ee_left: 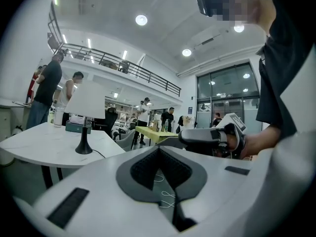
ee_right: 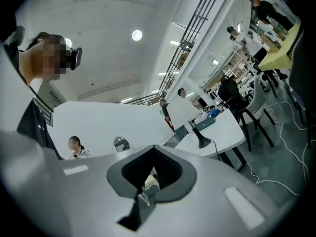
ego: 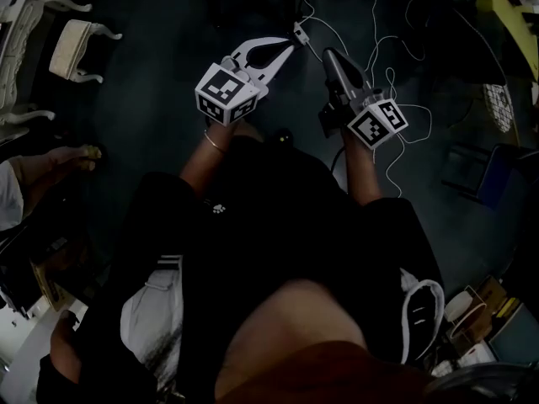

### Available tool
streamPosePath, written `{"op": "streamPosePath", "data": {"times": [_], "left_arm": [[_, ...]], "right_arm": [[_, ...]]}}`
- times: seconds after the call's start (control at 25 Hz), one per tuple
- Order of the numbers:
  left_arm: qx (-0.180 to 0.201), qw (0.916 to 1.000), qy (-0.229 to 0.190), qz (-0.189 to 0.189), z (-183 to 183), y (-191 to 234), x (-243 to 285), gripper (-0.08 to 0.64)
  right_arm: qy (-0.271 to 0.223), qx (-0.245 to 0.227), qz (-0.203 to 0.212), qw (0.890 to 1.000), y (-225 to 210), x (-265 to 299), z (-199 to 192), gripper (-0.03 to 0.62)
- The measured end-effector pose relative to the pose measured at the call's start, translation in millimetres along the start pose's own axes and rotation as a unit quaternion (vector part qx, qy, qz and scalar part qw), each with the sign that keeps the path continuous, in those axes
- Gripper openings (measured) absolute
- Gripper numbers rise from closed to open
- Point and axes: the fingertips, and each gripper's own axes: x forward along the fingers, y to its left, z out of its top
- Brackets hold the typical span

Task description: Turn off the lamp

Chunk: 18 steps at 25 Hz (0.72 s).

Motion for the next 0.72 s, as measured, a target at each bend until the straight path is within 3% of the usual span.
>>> {"op": "streamPosePath", "data": {"times": [0.44,0.72], "left_arm": [[-0.015,0.9995,-0.005,0.027,-7,-8,-16,0.006],[-0.016,0.9994,-0.012,0.027,-3,-7,-16,0.006]], "right_arm": [[0.003,0.009,0.045,0.999,12,1,-5,0.0],[0.0,0.008,0.041,0.999,13,0,-3,0.0]]}}
